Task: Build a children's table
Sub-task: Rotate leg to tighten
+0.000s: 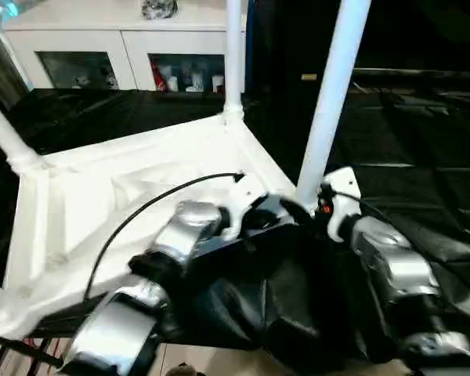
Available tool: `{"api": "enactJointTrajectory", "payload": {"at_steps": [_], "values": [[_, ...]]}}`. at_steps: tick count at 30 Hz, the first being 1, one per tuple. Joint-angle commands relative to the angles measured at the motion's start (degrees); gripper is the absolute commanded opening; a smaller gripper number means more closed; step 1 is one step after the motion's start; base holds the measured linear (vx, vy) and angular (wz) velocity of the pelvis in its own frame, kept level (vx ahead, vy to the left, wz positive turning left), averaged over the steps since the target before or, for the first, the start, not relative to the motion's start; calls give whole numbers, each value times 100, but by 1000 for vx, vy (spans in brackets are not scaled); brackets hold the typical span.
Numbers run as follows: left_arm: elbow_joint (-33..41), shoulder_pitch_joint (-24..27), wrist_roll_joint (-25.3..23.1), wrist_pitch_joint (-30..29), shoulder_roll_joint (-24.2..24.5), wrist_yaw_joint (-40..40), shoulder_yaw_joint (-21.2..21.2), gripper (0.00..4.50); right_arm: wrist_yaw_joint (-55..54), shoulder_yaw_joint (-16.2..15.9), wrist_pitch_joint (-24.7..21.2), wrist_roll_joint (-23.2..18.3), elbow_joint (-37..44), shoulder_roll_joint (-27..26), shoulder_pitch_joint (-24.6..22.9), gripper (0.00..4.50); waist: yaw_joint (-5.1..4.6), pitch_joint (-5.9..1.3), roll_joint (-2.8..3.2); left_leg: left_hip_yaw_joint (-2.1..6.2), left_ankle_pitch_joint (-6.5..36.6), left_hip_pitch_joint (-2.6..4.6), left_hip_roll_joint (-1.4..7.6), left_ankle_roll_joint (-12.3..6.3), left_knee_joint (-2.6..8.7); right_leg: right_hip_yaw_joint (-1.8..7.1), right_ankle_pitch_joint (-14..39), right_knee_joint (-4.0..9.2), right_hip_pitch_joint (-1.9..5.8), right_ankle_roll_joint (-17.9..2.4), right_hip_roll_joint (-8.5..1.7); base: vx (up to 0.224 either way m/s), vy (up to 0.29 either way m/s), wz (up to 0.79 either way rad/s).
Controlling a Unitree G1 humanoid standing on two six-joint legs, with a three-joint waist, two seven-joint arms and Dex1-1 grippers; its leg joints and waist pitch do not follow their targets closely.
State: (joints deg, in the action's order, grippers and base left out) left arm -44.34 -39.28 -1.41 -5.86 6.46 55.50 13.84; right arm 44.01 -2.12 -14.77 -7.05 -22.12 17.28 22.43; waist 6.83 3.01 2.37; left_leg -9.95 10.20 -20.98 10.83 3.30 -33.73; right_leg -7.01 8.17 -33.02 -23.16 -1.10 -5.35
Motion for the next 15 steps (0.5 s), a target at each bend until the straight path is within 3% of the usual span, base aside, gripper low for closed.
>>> {"api": "enactJointTrajectory", "payload": {"at_steps": [1, 7, 8, 10, 15], "values": [[521, -8, 394, 265, -108, 517, 119, 0, 729, -538, -26, -232, 341, -2, -47, 384, 29, -391, -133, 73, 1326, 28, 230, -433, 392, 287, 2553, 493, 323, -655, -425, 0, 0, 0], [1227, 388, 561, -49, 413, 1412, 257, 0, 1759, -609, -171, -467, 729, 604, -245, 384, 77, -393, -120, 75, 1384, 35, 282, -448, 400, 310, 2447, 448, 307, -741, -429, 0, 0, 0], [1346, 450, 589, -125, 490, 1523, 265, 0, 1853, -608, -184, -499, 746, 656, -257, 359, 104, -392, -117, 69, 1342, 43, 288, -447, 399, 318, 2385, 444, 294, -791, -427, 0, 0, 0], [1497, 527, 619, -229, 591, 1668, 275, 0, 1971, -614, -209, -513, 755, 710, -266, 353, 140, -390, -105, 63, 1380, 71, 290, -398, 396, 321, 2420, 455, 267, -816, -425, 0, 0, 0], [1701, 632, 629, -311, 703, 1763, 289, 0, 2066, -635, -248, -560, 762, 745, -276, 315, 143, -380, -120, 71, 1474, 63, 275, -321, 408, 318, 2560, 465, 277, -749, -431, 0, 0, 0]]}}
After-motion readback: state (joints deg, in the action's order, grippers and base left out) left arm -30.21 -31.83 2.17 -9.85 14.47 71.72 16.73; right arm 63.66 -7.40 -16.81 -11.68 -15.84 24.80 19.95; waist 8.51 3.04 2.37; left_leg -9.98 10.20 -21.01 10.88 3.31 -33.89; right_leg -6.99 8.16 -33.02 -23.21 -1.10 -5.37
